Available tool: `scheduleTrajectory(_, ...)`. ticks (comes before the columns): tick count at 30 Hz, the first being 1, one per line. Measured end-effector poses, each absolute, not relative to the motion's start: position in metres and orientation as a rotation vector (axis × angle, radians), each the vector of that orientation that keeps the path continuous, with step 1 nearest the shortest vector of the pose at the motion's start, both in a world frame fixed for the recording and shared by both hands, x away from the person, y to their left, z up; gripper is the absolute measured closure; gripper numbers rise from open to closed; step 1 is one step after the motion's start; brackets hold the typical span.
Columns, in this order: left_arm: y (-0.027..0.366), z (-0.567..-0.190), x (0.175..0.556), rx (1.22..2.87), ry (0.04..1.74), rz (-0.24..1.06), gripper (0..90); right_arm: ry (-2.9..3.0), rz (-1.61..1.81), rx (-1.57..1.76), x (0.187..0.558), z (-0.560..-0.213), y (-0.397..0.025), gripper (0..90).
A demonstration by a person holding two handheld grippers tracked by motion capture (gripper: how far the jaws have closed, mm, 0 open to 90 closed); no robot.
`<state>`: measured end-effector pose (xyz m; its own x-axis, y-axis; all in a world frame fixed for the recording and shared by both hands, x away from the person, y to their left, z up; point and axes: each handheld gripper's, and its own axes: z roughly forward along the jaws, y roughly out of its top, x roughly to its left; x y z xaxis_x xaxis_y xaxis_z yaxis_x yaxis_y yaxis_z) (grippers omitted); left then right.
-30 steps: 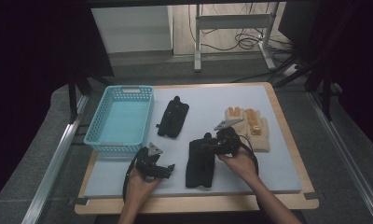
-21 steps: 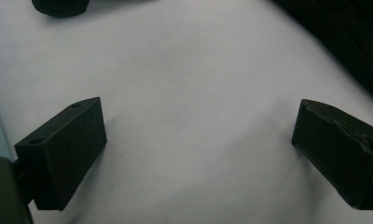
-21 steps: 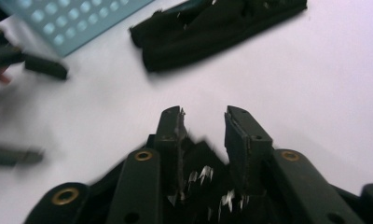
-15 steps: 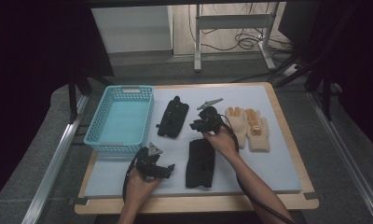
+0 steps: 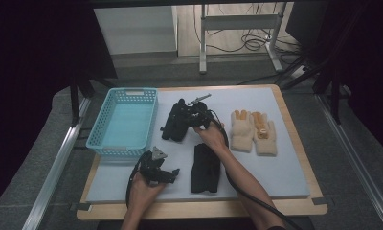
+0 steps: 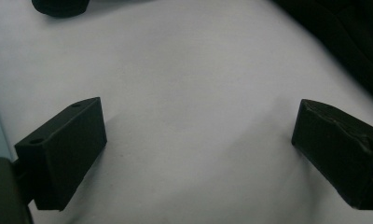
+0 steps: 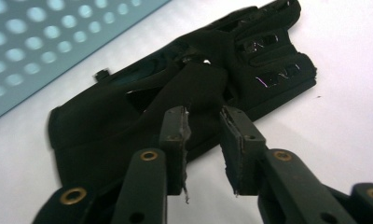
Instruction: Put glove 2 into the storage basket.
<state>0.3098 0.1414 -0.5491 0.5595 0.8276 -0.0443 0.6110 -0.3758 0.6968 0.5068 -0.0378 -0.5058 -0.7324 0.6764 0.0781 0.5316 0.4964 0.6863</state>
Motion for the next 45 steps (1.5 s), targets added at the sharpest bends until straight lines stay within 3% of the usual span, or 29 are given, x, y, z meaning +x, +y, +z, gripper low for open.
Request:
scheduleTrajectory(3,0.141,-0.549,0.310,2.117,1.148,0.413,3.5,2.532,1.031,1.071,0.514,-0.515,-0.032,59.1)
scheduleTrajectory(9,0.141,-0.549,0.310,2.117,1.149,0.414,3.5,2.506,0.961,1.099,0.517,-0.526,-0.026,54.1)
scheduleTrajectory(11,0.141,-0.549,0.310,2.116,1.149,0.414,3.5,2.505,0.960,1.100,0.517,-0.526,-0.026,55.4)
scheduleTrajectory(12,0.141,-0.549,0.310,2.117,1.149,0.414,3.5,2.507,0.959,1.095,0.515,-0.526,-0.026,65.8)
scheduleTrajectory(14,0.141,-0.549,0.310,2.117,1.149,0.413,3.5,2.517,0.957,1.098,0.513,-0.525,-0.026,75.5)
scheduleTrajectory(18,0.141,-0.549,0.310,2.117,1.149,0.414,3.5,2.531,0.982,1.102,0.512,-0.524,-0.028,84.7)
scheduleTrajectory(29,0.141,-0.549,0.310,2.117,1.149,0.412,3.5,2.544,1.244,1.134,0.502,-0.494,-0.048,85.9)
scheduleTrajectory(45,0.142,-0.549,0.310,2.120,1.145,0.414,3.5,2.533,1.335,1.031,0.467,-0.439,-0.086,85.9)
